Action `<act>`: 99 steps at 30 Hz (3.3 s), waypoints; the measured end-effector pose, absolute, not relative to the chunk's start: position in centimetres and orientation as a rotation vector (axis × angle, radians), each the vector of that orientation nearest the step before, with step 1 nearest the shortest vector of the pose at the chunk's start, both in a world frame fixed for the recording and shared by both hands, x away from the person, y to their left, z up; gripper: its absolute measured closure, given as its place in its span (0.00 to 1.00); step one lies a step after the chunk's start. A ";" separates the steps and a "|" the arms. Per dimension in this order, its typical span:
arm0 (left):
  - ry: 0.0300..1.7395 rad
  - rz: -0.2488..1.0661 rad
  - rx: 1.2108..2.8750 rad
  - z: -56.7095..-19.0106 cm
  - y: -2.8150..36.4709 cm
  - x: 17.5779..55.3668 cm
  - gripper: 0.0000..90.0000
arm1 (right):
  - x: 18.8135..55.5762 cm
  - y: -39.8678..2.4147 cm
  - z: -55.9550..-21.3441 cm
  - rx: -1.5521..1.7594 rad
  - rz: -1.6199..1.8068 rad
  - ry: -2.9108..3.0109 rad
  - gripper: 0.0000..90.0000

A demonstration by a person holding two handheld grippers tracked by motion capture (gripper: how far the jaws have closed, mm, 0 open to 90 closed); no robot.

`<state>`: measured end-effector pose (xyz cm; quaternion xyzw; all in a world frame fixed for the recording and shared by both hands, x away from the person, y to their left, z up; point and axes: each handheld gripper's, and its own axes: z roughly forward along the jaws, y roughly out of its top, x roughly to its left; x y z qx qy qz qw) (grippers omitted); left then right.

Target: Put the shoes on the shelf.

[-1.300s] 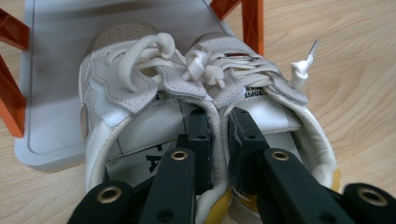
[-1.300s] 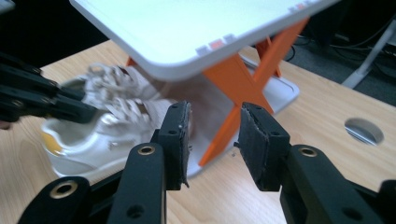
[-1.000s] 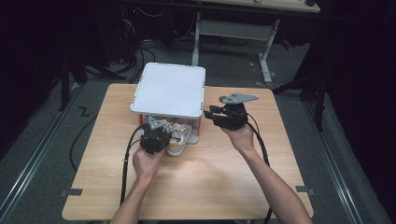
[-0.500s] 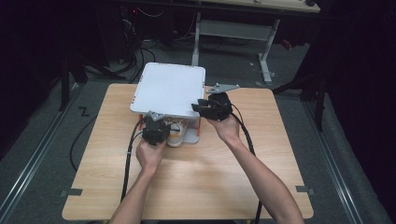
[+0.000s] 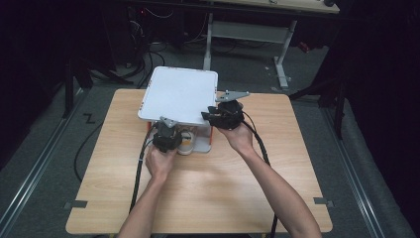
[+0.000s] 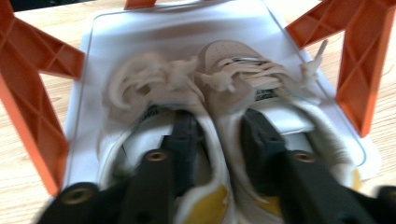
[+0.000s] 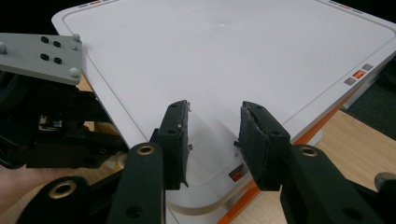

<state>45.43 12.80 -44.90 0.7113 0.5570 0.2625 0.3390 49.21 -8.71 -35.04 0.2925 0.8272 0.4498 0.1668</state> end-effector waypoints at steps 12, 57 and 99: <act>1.426 0.686 1.788 -42.9 13.0 43.8 0.41 | 49.3 -8.9 -35.0 0.825 1.288 2.363 0.70; 1.644 0.704 1.690 -47.3 11.3 44.2 0.21 | 49.4 -8.9 -35.0 0.836 1.286 2.358 0.69; 1.370 0.667 1.792 -43.4 14.3 37.8 0.33 | 44.6 -20.3 -34.2 0.991 1.371 2.219 0.60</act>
